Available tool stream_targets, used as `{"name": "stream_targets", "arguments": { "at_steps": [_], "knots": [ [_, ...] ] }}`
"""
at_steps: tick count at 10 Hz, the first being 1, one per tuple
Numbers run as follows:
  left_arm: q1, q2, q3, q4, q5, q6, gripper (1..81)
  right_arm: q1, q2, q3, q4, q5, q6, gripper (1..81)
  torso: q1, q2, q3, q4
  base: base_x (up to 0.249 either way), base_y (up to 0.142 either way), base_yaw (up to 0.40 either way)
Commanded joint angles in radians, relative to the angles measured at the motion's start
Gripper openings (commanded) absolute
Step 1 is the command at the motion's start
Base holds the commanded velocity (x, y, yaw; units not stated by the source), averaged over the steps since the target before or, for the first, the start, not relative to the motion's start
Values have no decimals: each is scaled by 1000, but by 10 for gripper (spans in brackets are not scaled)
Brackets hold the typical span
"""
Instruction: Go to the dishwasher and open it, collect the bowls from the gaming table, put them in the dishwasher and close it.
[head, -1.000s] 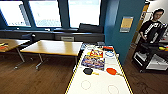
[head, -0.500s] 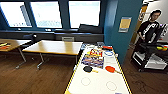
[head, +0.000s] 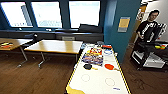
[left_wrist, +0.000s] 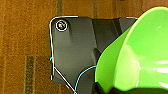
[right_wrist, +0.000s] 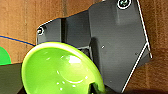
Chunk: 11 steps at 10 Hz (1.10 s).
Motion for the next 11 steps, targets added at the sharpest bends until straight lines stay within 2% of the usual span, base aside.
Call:
{"name": "stream_targets", "arguments": {
  "at_steps": [1, 4, 8, 11],
  "knots": [
    [-27, 14, -38, 11, 35, 19, 10, 16, 6, -36, -39, -42, -4, 10, 1, 0, 0, 0, -120, 0, 0],
    [-19, 40, -121, 12, 26, 19, 10, 10, 14, -87, -48, -42, -4, 10, 1, 0, 0, 0, -121, 0, 0],
    [-12, 12, -139, 12, 23, 19, 10, 2, -37, -122, -48, -42, -1, 10, 1, 0, 0, 0, -121, 0, 0],
    [-9, 8, -161, 9, 27, 19, 10, 0, -40, -147, -55, -47, -4, 10, 1, 0, 0, 0, -121, 0, 0]
  ]
}}
